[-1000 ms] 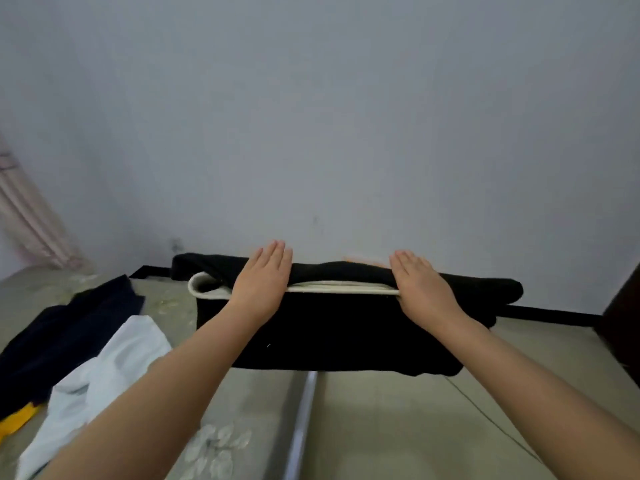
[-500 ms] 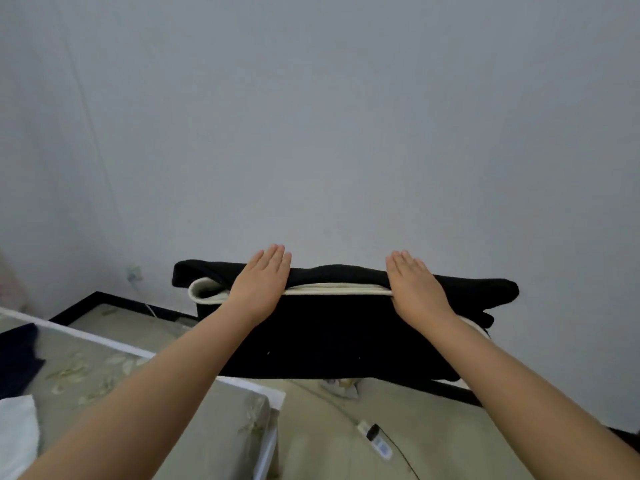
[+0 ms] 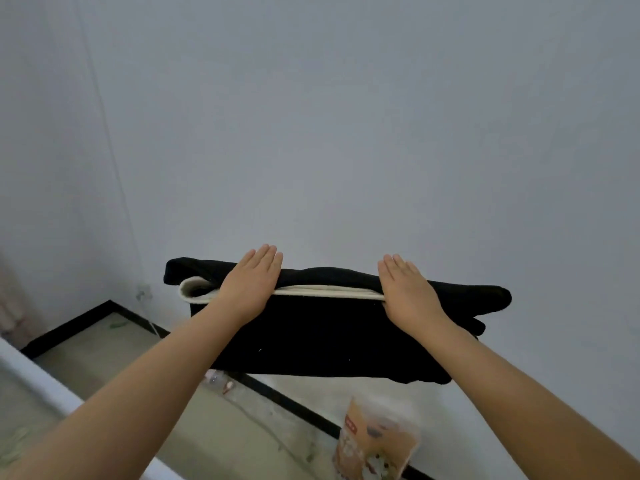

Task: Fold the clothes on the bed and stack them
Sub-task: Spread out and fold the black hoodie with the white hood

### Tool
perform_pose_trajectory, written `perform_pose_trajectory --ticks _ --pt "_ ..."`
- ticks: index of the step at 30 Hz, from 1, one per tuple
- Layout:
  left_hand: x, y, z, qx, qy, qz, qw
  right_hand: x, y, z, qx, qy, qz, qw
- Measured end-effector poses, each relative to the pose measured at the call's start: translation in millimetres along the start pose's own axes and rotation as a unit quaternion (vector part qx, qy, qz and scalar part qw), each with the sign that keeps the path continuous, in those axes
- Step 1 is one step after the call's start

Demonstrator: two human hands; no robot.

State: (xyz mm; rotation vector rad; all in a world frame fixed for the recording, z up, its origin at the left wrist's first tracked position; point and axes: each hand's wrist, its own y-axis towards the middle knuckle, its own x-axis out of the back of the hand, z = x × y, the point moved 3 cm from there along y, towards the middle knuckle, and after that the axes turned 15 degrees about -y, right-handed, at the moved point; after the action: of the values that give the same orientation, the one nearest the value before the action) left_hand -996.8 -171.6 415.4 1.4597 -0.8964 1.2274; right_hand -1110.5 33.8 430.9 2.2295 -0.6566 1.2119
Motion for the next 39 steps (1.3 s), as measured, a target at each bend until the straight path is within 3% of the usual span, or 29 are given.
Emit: perform_pose_trajectory --ticks 8,16,26,39 --pt "-59.7 82.2 106.3 0.167 0.024 0.032 0.985 -66.1 195.9 54.4 0.168 0.04 -0.042 0.984" --pt "-80.5 62.2 203.4 0.358 0.055 0.078 0.929 -70.1 324.0 173.0 0.338 0.097 -0.113 0.93" --pt "-75.8 -7.0 360.7 0.517 0.07 0.079 0.849 -8.0 433.7 380.4 0.501 0.153 -0.165 0.835" --pt "-52.9 -42.6 643.6 0.616 0.095 0.075 0.778 113.1 605.1 651.7 0.582 0.185 -0.209 0.764"
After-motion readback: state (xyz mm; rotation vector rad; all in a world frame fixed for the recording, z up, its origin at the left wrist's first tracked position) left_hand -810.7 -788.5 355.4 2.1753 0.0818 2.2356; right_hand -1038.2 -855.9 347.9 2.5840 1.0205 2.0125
